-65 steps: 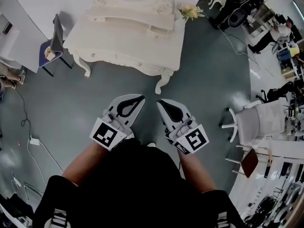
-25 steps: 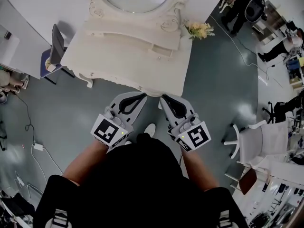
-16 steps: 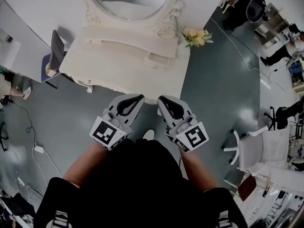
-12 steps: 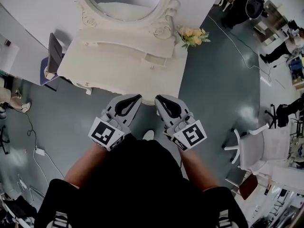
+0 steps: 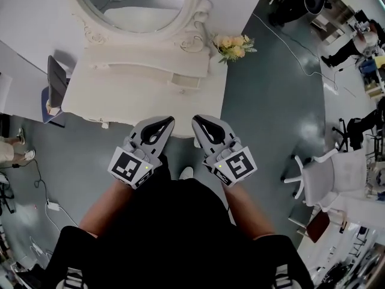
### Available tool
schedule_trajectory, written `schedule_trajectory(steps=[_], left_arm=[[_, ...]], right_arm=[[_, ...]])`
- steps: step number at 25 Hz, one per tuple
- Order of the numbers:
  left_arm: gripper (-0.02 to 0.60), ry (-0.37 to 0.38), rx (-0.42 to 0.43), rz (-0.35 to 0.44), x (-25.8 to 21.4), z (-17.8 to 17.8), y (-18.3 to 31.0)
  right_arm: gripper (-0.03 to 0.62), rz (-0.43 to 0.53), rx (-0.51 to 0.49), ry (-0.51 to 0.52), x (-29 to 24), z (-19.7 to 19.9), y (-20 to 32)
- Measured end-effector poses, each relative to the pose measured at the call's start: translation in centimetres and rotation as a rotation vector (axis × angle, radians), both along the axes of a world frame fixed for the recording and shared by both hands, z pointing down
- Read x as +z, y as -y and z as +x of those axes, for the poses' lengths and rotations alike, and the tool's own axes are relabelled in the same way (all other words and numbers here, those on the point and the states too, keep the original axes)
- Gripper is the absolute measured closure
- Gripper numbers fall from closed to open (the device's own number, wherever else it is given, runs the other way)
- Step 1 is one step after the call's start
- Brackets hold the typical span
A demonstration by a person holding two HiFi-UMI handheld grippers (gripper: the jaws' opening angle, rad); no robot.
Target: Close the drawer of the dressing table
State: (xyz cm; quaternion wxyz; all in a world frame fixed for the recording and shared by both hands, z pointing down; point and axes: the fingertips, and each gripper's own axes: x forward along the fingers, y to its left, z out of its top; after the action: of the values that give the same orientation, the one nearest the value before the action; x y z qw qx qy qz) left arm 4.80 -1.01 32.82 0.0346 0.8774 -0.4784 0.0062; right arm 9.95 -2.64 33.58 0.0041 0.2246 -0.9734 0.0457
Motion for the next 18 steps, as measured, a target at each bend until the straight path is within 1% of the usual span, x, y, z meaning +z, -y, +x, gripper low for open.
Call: schedule_trajectory(steps=[7, 11, 16, 18], left_arm=[[0.586, 0.004, 0.093, 0.013, 1.0, -2.0, 5.3], [0.586, 0.015, 0.13, 0.017, 1.7, -4.0, 8.1], [0.586, 0.033, 0.161, 0.002, 3.7, -6.3, 10.7], [0.586, 0.041, 0.171, -0.005, 4.5, -7.2, 11.6]], right_arm=[[0.589, -0.047, 0.099, -0.068, 2.5, -1.5, 5.0], [0.589, -0.082, 0.145, -0.107, 4.5, -3.0, 7.3], [0.586, -0.167, 0.204, -0.155, 8.5, -4.7, 9.8], [0.583, -0.199, 0.241, -0.18, 10.3, -5.2, 10.8]])
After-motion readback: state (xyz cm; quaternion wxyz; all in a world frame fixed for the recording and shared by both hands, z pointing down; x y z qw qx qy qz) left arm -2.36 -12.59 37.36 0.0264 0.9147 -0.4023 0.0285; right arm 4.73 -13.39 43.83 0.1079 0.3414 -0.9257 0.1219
